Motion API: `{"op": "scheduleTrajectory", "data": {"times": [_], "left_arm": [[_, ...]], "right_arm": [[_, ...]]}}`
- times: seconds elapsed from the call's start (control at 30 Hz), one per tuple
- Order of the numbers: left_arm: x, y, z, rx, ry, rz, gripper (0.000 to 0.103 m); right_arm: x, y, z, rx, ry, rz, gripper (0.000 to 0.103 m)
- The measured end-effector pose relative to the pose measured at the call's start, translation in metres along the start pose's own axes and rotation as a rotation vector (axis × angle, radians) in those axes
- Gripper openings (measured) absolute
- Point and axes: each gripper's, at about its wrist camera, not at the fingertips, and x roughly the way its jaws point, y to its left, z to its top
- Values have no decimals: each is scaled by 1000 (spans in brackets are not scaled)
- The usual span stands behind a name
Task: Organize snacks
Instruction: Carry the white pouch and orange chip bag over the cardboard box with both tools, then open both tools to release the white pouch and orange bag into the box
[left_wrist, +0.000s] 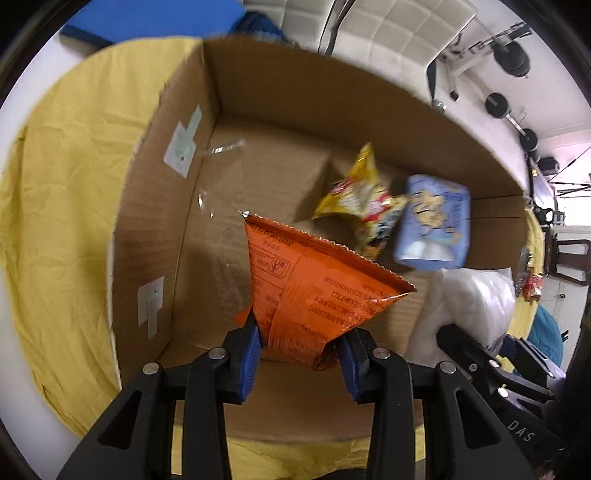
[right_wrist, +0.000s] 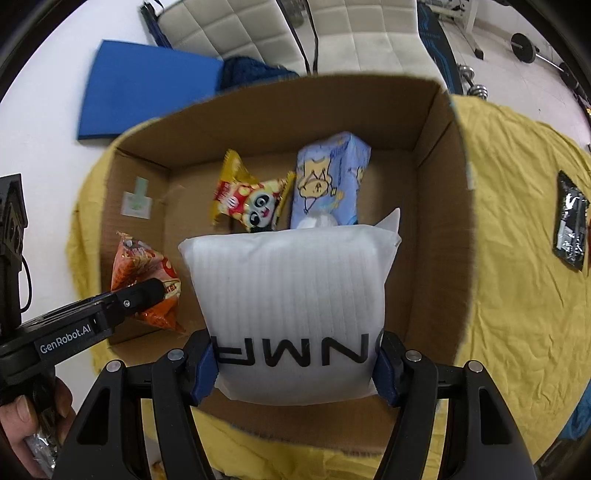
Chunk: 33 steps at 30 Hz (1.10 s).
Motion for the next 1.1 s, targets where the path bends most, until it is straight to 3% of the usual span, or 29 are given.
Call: {"op": "scheduleTrajectory", "data": {"times": [0.37,0.7,1.1], "left_arm": [[48,12,56,-41,72,22,35],[54,-6,89,-4,76,47,35],[60,-13,90,24,115,107,40]], "right_arm": [[61,-2,23,30,108,-85,69],[96,-1,18,21,249,-112,72],[105,-16,21,92,258,-87,82]]}}
